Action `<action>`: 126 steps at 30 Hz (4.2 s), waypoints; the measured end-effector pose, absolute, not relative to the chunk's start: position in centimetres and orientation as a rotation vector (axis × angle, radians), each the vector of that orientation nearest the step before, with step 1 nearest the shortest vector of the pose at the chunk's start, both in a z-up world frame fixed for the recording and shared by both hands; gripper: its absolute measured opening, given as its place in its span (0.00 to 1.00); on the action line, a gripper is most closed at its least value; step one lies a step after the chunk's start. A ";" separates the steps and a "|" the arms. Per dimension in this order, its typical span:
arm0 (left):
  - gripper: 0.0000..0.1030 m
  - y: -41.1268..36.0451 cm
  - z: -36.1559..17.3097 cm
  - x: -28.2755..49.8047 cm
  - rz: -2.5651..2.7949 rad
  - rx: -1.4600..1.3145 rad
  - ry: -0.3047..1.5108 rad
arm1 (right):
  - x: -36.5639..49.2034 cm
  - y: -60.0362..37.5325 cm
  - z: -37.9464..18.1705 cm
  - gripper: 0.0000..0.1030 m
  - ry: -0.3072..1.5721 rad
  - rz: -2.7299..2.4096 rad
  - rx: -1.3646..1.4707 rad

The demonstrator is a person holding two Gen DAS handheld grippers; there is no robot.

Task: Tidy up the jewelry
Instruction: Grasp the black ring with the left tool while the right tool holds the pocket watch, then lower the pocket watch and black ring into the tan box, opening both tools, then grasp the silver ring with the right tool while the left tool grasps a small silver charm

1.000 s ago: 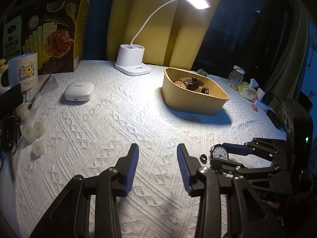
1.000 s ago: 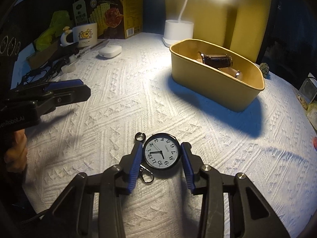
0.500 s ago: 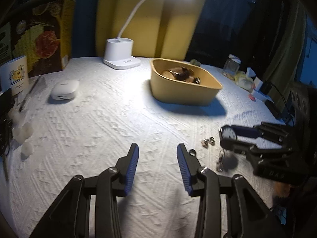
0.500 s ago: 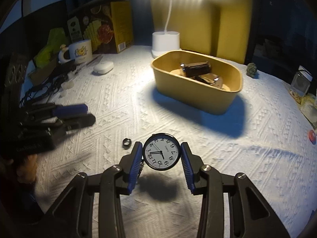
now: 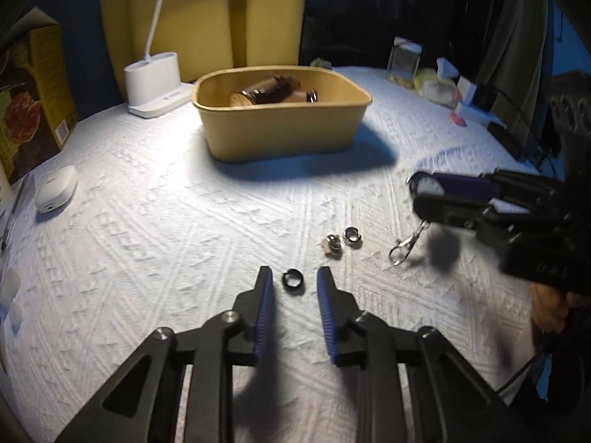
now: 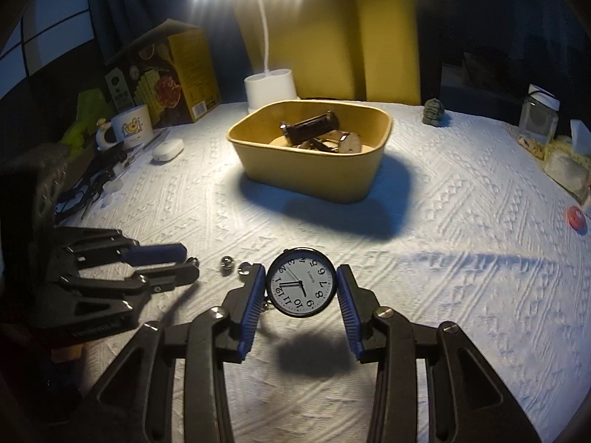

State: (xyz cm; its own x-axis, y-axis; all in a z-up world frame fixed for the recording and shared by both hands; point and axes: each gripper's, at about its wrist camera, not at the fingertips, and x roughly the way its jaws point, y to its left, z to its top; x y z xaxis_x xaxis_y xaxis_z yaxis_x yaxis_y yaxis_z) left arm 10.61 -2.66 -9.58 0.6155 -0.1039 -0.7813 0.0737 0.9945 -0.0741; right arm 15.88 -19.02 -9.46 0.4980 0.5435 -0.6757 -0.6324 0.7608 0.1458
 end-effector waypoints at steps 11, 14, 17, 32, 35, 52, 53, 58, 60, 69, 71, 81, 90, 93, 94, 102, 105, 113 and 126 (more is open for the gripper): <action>0.11 -3.3 -9.0 11.6 -0.099 -0.015 0.917 | 17.7 -20.7 -8.6 0.36 0.751 0.701 -0.095; 0.11 -2.8 -8.2 11.8 -0.094 -0.025 0.899 | 18.2 -20.7 -7.9 0.36 0.740 0.700 -0.088; 0.11 -2.4 -7.3 11.9 -0.093 -0.033 0.875 | 18.7 -20.5 -6.9 0.36 0.721 0.697 -0.087; 0.11 -0.6 -3.0 13.9 -0.115 -0.044 0.756 | 22.5 -18.3 -2.4 0.36 0.633 0.675 -0.091; 0.11 -0.2 -2.5 14.8 -0.122 -0.049 0.744 | 23.5 -17.6 -2.2 0.36 0.631 0.674 -0.094; 0.11 1.4 -2.3 19.7 -0.124 -0.078 0.728 | 28.2 -14.9 -4.1 0.36 0.707 0.689 -0.098; 0.11 1.4 -2.5 20.1 -0.125 -0.077 0.731 | 28.3 -14.9 -4.3 0.36 0.713 0.690 -0.098; 0.11 1.3 -3.2 21.5 -0.126 -0.081 0.752 | 29.0 -15.5 -4.5 0.40 0.726 0.683 -0.081; 0.11 1.3 -3.4 21.8 -0.132 -0.089 0.758 | 29.1 -15.7 -4.6 0.40 0.729 0.678 -0.077; 0.25 1.4 -3.9 21.7 -0.125 -0.090 0.784 | 28.4 -16.4 -4.6 0.40 0.733 0.659 -0.077; 0.32 1.5 -3.7 21.3 -0.120 -0.092 0.773 | 27.9 -16.6 -4.5 0.40 0.731 0.656 -0.080; 0.45 2.0 -2.8 18.0 -0.105 -0.110 0.729 | 24.4 -16.9 -4.8 0.40 0.743 0.644 -0.105; 0.45 2.1 -3.7 14.7 -0.104 -0.137 0.729 | 20.8 -15.9 -7.1 0.40 0.799 0.662 -0.140; 0.46 2.4 -4.1 13.6 -0.098 -0.149 0.730 | 19.7 -15.3 -8.2 0.40 0.822 0.675 -0.159; 0.46 2.5 -4.2 13.3 -0.096 -0.154 0.730 | 19.5 -15.1 -8.5 0.40 0.826 0.679 -0.162; 0.46 3.4 -5.4 10.9 -0.072 -0.185 0.731 | 17.3 -13.6 -10.3 0.40 0.855 0.713 -0.209; 0.46 3.8 -5.9 10.2 -0.065 -0.198 0.737 | 16.6 -12.8 -10.9 0.37 0.863 0.724 -0.238; 0.46 4.5 -6.8 9.4 -0.058 -0.218 0.746 | 16.0 -11.8 -11.3 0.13 0.838 0.704 -0.310; 0.46 3.4 -7.1 10.1 -0.075 -0.200 0.778 | 16.7 -13.2 -10.5 0.11 0.824 0.697 -0.269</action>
State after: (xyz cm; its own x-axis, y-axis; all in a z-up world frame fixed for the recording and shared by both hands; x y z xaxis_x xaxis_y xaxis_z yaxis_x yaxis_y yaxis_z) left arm 10.05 3.38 -7.14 0.7109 -0.1409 -0.6891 -0.0065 0.9784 -0.2068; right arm 16.66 -13.17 -10.50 0.4751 0.4617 -0.7491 -0.6617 0.7486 0.0417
